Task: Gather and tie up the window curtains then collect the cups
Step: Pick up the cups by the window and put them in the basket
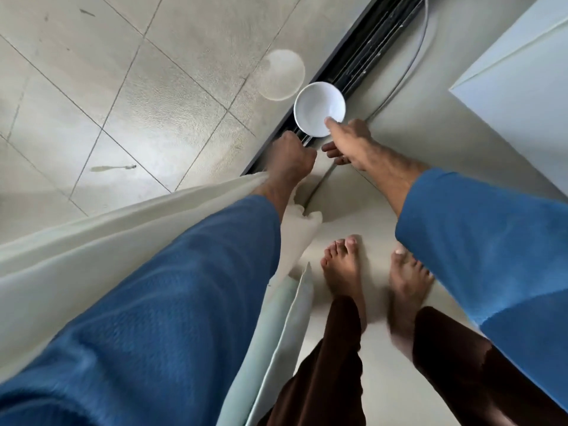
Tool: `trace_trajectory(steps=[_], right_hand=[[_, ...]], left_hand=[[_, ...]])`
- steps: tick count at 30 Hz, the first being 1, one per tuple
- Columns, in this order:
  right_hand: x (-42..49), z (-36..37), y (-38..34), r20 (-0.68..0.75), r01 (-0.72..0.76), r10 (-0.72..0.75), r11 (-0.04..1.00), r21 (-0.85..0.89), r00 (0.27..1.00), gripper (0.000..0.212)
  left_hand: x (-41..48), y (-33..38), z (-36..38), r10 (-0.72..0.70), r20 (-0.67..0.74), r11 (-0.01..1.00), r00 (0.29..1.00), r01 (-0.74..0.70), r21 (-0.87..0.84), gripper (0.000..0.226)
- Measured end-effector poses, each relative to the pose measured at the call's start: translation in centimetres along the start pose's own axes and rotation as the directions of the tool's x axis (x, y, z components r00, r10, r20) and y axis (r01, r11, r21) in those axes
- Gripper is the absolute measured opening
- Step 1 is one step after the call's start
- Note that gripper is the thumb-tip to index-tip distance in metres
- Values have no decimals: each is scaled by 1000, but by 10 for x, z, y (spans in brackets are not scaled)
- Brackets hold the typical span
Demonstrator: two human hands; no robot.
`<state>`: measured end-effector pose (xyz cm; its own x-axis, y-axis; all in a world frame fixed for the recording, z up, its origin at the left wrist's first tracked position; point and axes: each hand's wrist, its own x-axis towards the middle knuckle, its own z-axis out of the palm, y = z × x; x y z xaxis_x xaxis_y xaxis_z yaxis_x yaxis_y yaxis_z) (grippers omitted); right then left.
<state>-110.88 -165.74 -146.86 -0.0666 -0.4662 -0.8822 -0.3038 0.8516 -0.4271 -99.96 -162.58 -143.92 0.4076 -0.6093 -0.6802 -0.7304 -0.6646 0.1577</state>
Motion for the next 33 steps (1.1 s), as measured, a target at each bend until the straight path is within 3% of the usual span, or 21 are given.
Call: trace_trajectory(steps=[8, 11, 13, 15, 18, 23, 26, 33], right_hand=[[-9, -5, 2, -61, -13, 9, 997, -72, 998, 38], [-51, -25, 14, -62, -41, 37, 997, -63, 997, 34], [-87, -42, 24, -64, -66, 63, 997, -46, 996, 31], [-129, -62, 31, -74, -89, 86, 995, -37, 994, 32], [-199, -96, 41, -119, -128, 124, 991, -26, 985, 34], [-330, -142, 43, -180, -173, 189, 980, 101, 965, 26], [-393, -163, 44, -184, -134, 161, 980, 146, 970, 30], [-515, -185, 81, -211, -37, 95, 964, 262, 973, 29]], left_hand=[[-22, -13, -11, 4, 19, 1000, 1000, -4, 9, 31], [-61, -13, -21, 2, 79, 1000, 997, -2, -2, 12], [-94, -13, -27, 18, 112, 1000, 993, -19, 7, 18], [-132, -11, -36, 30, 132, 1000, 991, -29, -10, 6], [-196, 1, -53, 32, 171, 999, 985, -30, -17, 27], [-317, 21, -92, 55, 208, 998, 976, -45, -50, 28], [-379, 28, -116, 14, 218, 993, 976, 11, -116, 32], [-490, 8, -136, 145, 341, 985, 929, -104, -135, 25]])
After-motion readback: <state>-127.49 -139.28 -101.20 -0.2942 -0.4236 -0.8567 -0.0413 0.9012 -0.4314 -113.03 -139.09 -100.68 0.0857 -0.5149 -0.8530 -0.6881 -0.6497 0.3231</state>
